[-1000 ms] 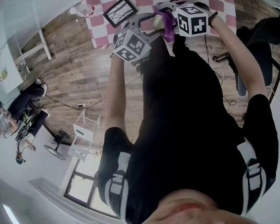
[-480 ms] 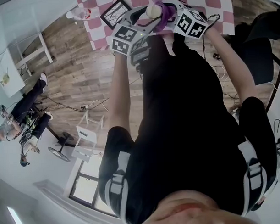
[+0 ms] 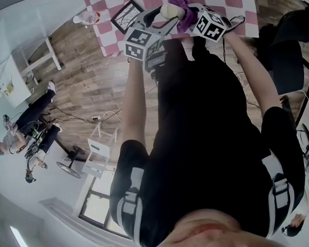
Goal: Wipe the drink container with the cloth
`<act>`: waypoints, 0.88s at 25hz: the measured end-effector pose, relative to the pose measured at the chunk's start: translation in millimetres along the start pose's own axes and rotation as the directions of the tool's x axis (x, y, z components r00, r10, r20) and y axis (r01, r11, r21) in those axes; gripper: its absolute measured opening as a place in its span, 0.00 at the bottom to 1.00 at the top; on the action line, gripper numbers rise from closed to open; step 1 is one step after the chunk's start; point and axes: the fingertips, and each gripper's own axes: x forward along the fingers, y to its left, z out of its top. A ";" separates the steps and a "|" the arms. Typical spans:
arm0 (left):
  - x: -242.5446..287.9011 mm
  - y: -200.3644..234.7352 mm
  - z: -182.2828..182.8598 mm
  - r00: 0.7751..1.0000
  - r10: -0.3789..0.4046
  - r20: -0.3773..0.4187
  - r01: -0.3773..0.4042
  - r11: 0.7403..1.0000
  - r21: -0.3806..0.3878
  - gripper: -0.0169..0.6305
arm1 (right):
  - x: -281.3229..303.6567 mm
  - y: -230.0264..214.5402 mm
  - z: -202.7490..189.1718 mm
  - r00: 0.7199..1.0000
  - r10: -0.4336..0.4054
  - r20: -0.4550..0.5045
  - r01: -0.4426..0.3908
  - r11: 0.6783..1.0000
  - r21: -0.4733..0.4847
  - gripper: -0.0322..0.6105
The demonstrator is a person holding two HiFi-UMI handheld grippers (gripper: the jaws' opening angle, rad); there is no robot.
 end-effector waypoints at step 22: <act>2.9 -9.4 -1.1 0.998 0.069 0.006 -0.069 0.998 0.000 0.45 | -124.7 -46.3 31.0 0.919 -0.297 0.261 0.264 0.952 0.153 0.16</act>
